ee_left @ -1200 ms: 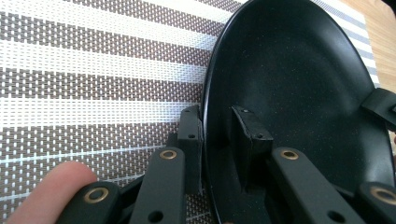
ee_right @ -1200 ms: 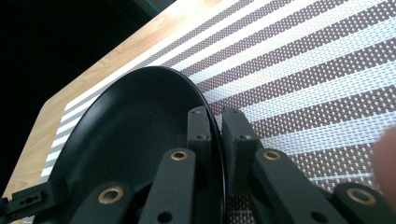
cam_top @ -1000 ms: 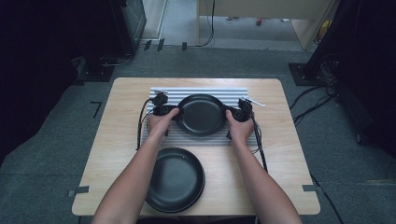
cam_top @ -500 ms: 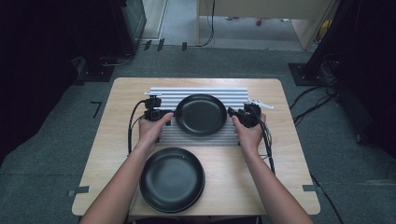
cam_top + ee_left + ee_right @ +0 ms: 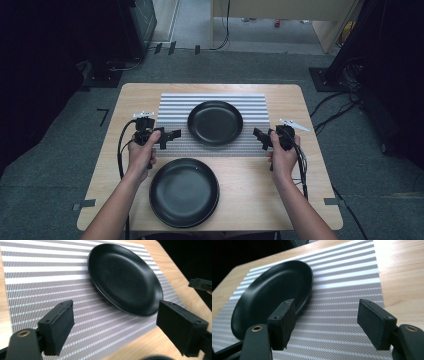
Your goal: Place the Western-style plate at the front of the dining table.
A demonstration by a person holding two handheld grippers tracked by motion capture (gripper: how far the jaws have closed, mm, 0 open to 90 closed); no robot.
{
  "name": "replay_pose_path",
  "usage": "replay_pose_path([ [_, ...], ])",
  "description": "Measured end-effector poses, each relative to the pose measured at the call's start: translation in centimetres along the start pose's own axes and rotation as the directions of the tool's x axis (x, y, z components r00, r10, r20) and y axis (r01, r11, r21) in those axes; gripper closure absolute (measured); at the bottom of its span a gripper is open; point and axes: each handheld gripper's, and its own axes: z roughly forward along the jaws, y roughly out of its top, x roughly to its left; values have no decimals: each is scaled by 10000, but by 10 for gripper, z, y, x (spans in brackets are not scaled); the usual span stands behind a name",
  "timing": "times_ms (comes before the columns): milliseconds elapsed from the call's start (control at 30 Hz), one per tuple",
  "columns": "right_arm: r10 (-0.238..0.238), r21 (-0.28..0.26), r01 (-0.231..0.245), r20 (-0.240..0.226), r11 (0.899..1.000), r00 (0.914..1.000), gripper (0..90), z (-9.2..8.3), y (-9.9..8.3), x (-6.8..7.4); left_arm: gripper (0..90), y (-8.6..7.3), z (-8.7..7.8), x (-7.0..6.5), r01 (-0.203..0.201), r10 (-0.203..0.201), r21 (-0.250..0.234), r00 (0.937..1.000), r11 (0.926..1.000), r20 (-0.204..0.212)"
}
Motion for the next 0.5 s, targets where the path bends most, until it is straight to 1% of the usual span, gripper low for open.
replay_pose_path([
  [33, -89, 76, 89, 45, 9999, 10000, 307, -3, -2, -1, 136, -3, -3, 1, -37, 37, -3, 10000, 10000, -80],
  [67, -291, 117, 290, 94, 9995, 9995, 300, -8, -5, -2, 135, -6, -6, 2, -32, 32, -18, 9999, 10000, -139],
  [100, -291, 117, 290, 94, 9995, 9995, 300, -8, -5, -2, 135, -9, -10, 3, 12, -12, -34, 9999, 10000, -149],
  [133, -384, 162, 383, 104, 9991, 9992, 292, -15, -9, -3, 135, -16, -17, 5, 57, -59, -116, 9997, 9999, -251],
  [167, -384, 162, 383, 104, 9991, 9992, 292, -15, -9, -3, 136, -16, -17, 5, 57, -59, -116, 9997, 9999, -251],
  [200, -485, 161, 484, 79, 9987, 9988, 290, -22, -13, -6, 136, -22, -23, 7, 92, -96, -113, 9991, 9999, -404],
  [267, -439, 148, 438, 63, 9989, 9990, 290, -28, -16, -10, 135, -30, -31, 10, 93, -103, -258, 9992, 9996, -386],
  [300, -439, 148, 438, 63, 9989, 9990, 290, -28, -16, -10, 135, -30, -31, 10, 93, -103, -258, 9992, 9996, -386],
  [333, -519, 172, 517, 128, 9985, 9986, 288, -33, -19, -13, 135, -38, -37, 12, 42, -55, -233, 9985, 9997, -545],
  [367, -593, 220, 589, 177, 9980, 9981, 285, -36, -21, -14, 135, -43, -40, 14, 11, -26, -235, 9979, 9997, -647],
  [400, -740, 204, 735, 265, 9971, 9969, 285, -39, -23, -16, 134, -43, -40, 14, 11, -26, -235, 9979, 9997, -647],
  [433, -740, 204, 735, 265, 9971, 9969, 285, -39, -23, -16, 134, -47, -43, 16, 36, -56, -276, 9974, 9996, -723],
  [467, -846, 150, 841, 348, 9963, 9958, 285, -45, -28, -20, 131, -55, -50, 21, 135, -160, -323, 9970, 9994, -762],
  [500, -846, 150, 841, 348, 9963, 9958, 285, -45, -28, -20, 127, -55, -50, 21, 135, -160, -323, 9970, 9994, -762],
])
